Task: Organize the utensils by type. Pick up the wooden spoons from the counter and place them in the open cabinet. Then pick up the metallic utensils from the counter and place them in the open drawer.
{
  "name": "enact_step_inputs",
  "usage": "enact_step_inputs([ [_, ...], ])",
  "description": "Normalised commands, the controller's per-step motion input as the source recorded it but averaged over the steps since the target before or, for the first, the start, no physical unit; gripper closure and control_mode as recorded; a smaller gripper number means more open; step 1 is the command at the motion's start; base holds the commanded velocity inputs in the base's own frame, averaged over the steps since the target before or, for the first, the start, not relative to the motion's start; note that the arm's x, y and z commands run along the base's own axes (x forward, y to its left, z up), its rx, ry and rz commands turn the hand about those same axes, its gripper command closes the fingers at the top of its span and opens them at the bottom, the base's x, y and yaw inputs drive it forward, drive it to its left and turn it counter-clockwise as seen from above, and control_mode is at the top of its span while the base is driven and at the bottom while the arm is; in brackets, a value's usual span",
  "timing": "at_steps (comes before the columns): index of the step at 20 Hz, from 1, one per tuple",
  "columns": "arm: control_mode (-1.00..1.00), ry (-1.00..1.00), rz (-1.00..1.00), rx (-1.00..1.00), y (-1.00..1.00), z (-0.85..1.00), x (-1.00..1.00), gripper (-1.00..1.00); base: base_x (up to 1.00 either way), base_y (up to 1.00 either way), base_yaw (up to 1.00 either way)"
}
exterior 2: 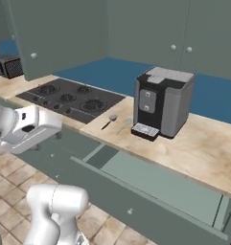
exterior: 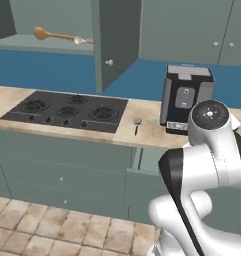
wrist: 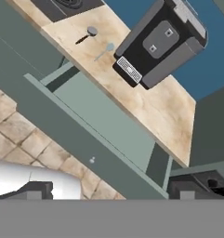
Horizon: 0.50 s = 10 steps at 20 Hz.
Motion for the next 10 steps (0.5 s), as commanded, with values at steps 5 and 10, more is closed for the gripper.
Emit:
enact_step_inputs([
  [5, 1.0, 0.0, 0.0, 0.0, 0.0, 0.0, 0.0, -1.0, 0.37, -0.16, -0.23],
  [10, 1.0, 0.0, 0.0, 0.0, 0.0, 0.0, 0.0, -1.0, 0.34, -0.08, -0.22],
])
